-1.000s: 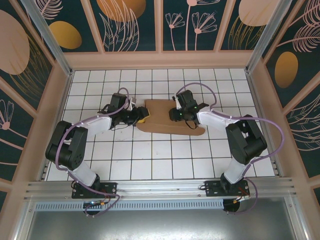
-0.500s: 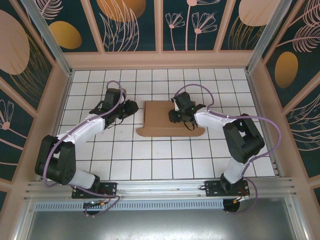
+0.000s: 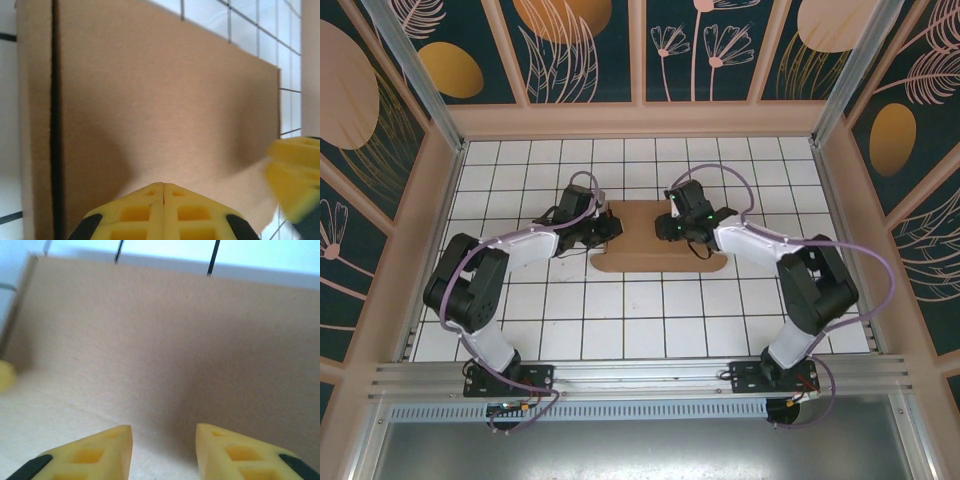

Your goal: Fold the paper box

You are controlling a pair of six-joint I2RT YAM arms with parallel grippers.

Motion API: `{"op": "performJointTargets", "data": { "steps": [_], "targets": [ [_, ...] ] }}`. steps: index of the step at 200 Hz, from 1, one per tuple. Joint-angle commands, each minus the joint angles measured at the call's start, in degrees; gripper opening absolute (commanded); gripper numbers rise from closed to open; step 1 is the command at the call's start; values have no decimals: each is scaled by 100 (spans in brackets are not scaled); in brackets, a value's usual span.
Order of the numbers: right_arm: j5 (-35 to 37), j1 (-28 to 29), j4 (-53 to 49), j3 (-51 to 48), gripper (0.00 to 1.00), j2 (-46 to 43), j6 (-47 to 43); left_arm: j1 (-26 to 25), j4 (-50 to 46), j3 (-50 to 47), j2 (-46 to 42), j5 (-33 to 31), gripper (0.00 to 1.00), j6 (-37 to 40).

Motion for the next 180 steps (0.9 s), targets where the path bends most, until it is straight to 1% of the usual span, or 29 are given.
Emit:
{"op": "performJointTargets", "data": {
  "steps": [1,4,9,22,35,43,51,64,76,93,105,121,137,146,153,159,180],
  "targets": [
    [-12,-234,423,-283,36,-818,413,22,155,61,140,-189,0,-58],
    [-62,-241,505,-368,33,-914,440,16,144,60,154,-231,0,-56],
    [-264,-501,726,-572,27,-1102,488,18,132,50,181,-259,0,-56],
    [-692,-902,1275,-1134,0,-1520,689,18,112,56,246,-249,0,-35],
    [-985,-1197,1425,-1375,0,-1677,734,18,136,32,278,-256,0,-29],
    [-1202,-1353,1242,-1324,0,-1576,704,27,172,7,269,-252,0,3],
    [-1267,-1433,984,-1204,0,-1395,606,26,237,-46,236,-266,0,21],
    [-1025,-1435,610,-1096,0,-1137,477,35,411,-157,153,-280,0,22],
    [-806,-1437,475,-1114,0,-956,475,61,599,-251,114,-193,0,10],
    [-751,-1410,702,-1361,0,-825,529,135,877,-383,149,56,0,-69],
    [-538,-1326,871,-1510,0,-713,610,165,1166,-495,190,293,0,-165],
    [-349,-1305,855,-1542,0,-439,714,167,1290,-540,245,453,0,-216],
    [-275,-1304,914,-1625,0,-292,774,172,1286,-553,307,523,8,-192],
    [-243,-1306,964,-1667,0,-249,804,176,1300,-586,313,546,10,-200],
    [-284,-1306,1032,-1708,0,-246,809,176,1365,-641,297,540,7,-258],
    [-344,-1313,1097,-1747,0,-240,818,183,1468,-704,284,567,0,-314],
    [-414,-1313,1116,-1706,0,-184,820,179,1577,-777,98,547,0,-325]
  ]
}}
